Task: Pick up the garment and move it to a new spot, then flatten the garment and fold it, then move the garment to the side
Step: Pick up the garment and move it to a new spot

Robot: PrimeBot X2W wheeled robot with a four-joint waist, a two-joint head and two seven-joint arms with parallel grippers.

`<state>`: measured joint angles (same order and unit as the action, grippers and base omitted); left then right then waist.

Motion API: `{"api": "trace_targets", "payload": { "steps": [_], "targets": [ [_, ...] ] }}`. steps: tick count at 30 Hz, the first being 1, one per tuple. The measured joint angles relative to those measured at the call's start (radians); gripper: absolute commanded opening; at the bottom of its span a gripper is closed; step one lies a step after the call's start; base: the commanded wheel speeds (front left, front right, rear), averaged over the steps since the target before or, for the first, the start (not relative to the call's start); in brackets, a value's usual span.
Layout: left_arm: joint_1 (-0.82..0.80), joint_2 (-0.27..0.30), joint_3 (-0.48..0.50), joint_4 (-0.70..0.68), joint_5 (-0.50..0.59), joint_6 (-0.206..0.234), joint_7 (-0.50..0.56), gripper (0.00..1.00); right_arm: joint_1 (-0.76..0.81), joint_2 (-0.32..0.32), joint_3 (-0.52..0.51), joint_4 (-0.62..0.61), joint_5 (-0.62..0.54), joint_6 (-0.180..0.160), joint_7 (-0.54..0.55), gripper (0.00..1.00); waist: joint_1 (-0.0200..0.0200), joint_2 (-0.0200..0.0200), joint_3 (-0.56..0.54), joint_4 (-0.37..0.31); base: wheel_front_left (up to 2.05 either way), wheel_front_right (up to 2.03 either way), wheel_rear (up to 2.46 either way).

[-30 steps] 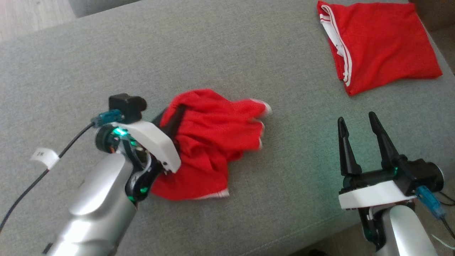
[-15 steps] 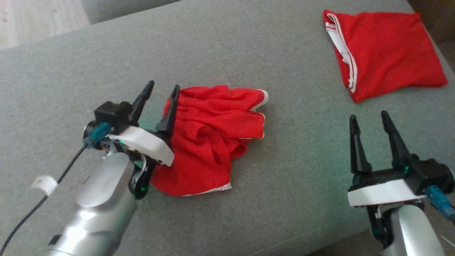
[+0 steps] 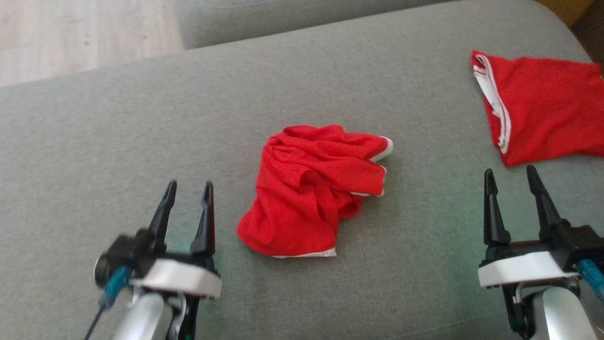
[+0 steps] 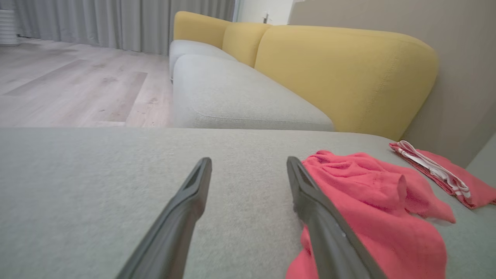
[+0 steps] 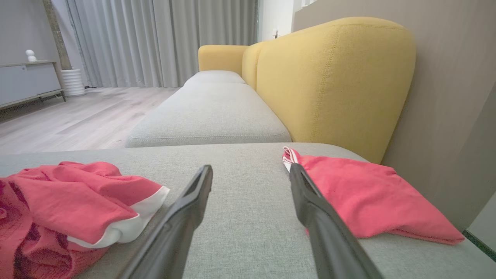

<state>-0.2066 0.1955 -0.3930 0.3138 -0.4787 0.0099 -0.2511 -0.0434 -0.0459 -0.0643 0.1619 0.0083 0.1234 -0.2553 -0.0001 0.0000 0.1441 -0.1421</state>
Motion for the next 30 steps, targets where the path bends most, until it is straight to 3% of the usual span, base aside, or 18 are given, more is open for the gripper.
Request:
{"api": "trace_targets", "payload": {
  "steps": [12,19,30],
  "targets": [
    [0.202,-0.063,0.196,-0.103,0.139,-0.004,-0.001,1.0,0.019,0.0,-0.001,0.044,-0.001,0.0,0.0,1.0,0.0,0.0,-0.042,0.095,0.0,0.0,0.0],
    [0.28,-0.105,0.293,-0.118,0.19,-0.052,-0.001,1.0,0.058,0.001,0.03,0.07,0.006,0.0,0.0,1.0,0.0,0.0,-0.062,0.133,0.0,0.0,0.0],
    [0.323,-0.136,0.364,-0.124,0.232,-0.099,-0.001,1.0,0.058,0.001,0.037,0.079,0.01,0.0,0.0,1.0,0.0001,0.0,-0.084,0.144,0.0,0.0,0.0]
  ]
}}
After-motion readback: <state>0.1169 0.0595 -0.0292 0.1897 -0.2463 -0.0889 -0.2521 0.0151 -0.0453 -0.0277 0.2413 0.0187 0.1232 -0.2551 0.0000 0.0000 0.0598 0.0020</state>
